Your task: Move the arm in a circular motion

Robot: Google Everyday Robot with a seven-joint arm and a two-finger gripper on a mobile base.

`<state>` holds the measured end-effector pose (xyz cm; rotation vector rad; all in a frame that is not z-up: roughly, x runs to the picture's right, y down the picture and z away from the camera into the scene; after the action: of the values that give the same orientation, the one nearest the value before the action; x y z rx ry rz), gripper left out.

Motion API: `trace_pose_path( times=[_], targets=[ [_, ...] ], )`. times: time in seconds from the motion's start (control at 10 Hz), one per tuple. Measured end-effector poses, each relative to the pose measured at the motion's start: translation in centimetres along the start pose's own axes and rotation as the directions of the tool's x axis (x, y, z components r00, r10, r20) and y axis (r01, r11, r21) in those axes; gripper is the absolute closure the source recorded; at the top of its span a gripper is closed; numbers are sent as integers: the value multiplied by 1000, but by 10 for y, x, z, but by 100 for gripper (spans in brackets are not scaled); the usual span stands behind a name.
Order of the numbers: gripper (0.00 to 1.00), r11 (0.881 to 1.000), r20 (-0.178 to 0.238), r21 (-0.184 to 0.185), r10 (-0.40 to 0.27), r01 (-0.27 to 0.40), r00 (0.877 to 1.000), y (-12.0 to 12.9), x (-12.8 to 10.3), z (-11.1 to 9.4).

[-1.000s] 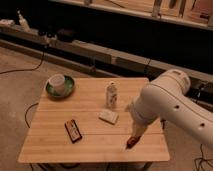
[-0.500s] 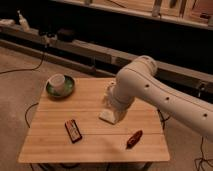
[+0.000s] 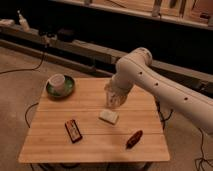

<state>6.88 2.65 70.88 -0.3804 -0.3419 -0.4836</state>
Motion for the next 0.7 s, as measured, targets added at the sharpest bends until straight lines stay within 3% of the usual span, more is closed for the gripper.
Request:
trace_pose_path(
  times=[0.4, 0.7],
  targets=[
    [35, 996, -54, -23, 81, -82, 995, 2, 79, 19],
    [35, 983, -127, -30, 176, -181, 976, 19, 152, 20]
  ],
)
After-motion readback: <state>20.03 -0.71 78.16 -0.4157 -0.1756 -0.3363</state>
